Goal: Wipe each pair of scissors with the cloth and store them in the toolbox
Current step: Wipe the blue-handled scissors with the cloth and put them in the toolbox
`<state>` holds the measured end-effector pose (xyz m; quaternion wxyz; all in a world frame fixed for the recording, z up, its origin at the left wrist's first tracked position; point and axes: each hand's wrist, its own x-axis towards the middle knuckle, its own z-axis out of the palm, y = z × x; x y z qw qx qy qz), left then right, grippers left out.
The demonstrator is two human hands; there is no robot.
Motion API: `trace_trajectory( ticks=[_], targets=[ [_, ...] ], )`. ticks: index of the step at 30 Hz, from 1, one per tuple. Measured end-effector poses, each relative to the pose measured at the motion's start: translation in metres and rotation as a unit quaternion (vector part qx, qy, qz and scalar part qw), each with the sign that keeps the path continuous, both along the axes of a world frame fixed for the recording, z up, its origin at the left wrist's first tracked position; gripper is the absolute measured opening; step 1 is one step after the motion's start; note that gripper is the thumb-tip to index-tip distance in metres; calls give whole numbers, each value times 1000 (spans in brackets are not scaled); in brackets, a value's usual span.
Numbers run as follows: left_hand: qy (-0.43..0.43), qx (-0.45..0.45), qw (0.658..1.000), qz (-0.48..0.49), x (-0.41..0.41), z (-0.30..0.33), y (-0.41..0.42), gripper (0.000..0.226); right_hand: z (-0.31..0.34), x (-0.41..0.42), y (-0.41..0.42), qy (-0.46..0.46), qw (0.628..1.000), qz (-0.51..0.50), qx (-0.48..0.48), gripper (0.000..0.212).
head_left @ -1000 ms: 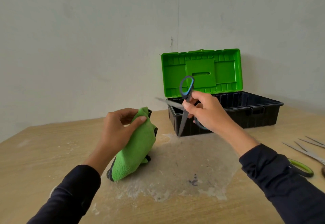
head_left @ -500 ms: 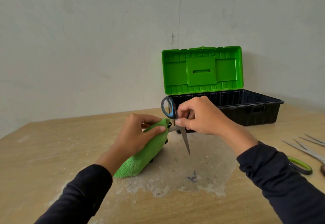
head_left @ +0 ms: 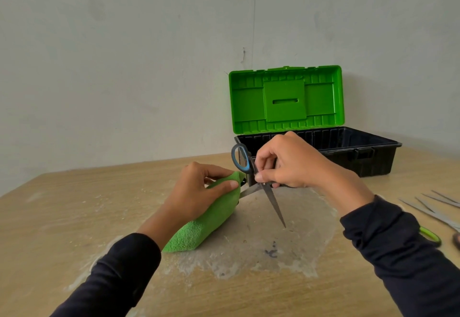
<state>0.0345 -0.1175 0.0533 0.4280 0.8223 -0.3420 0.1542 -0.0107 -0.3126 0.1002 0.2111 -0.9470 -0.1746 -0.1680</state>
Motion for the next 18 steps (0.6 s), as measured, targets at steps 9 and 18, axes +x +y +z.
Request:
trace_trajectory(
  ticks=[9, 18],
  targets=[
    [41, 18, 998, -45, -6, -2, -4, 17, -8, 3, 14, -72, 997, 0, 4, 12],
    [71, -42, 995, -60, -7, 0, -3, 16, -6, 0, 19, -80, 996, 15, 39, 15]
  ],
)
